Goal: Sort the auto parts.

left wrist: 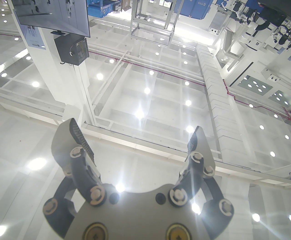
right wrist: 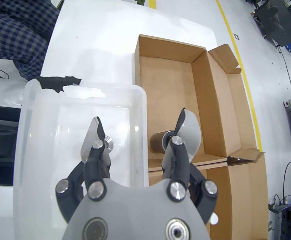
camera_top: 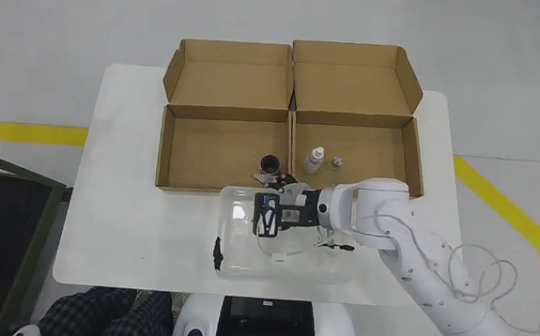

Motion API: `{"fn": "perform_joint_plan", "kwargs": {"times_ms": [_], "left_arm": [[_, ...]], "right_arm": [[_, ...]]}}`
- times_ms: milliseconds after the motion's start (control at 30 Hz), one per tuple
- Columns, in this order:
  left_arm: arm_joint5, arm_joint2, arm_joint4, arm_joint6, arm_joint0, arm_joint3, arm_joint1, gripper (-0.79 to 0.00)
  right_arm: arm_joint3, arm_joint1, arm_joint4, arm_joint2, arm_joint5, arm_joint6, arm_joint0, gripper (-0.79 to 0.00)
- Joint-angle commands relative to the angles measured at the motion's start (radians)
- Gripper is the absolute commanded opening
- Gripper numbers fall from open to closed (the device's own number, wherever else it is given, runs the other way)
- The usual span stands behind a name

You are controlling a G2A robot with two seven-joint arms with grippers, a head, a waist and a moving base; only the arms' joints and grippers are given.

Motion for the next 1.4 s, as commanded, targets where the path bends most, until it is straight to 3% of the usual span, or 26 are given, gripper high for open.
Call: {"fn": "perform_joint_plan", "kwargs": {"times_ms": [0, 300, 867, 967, 1267, 1333, 1367], "left_arm": [[0.0, 0.0, 0.0, 0.0, 0.0, 0.0, 0.0, 0.0], [0.0, 0.0, 0.0, 0.0, 0.0, 0.0, 0.0, 0.0], [0.0, 0.0, 0.0, 0.0, 0.0, 0.0, 0.0, 0.0], [0.0, 0.0, 0.0, 0.0, 0.0, 0.0, 0.0, 0.0], [0.0, 0.0, 0.0, 0.0, 0.0, 0.0, 0.0, 0.0], [0.0, 0.0, 0.0, 0.0, 0.0, 0.0, 0.0, 0.0], [0.0, 0.0, 0.0, 0.0, 0.0, 0.0, 0.0, 0.0]], "right_arm": [[-0.015, 0.004, -0.022, -0.001, -0.01, -0.005, -0.022, -0.212], [0.008, 0.009, -0.103, -0.039, -0.027, -0.04, -0.073, -0.206], [0.182, -0.012, -0.17, -0.104, 0.013, -0.091, -0.033, -0.237], [0.199, -0.014, -0.175, -0.106, 0.016, -0.099, -0.031, -0.292], [0.226, -0.017, -0.191, -0.114, 0.015, -0.118, -0.029, -0.563], [0.228, -0.018, -0.191, -0.114, 0.013, -0.121, -0.028, -0.656], [0.228, -0.018, -0.192, -0.114, 0.012, -0.121, -0.028, -0.748]]}}
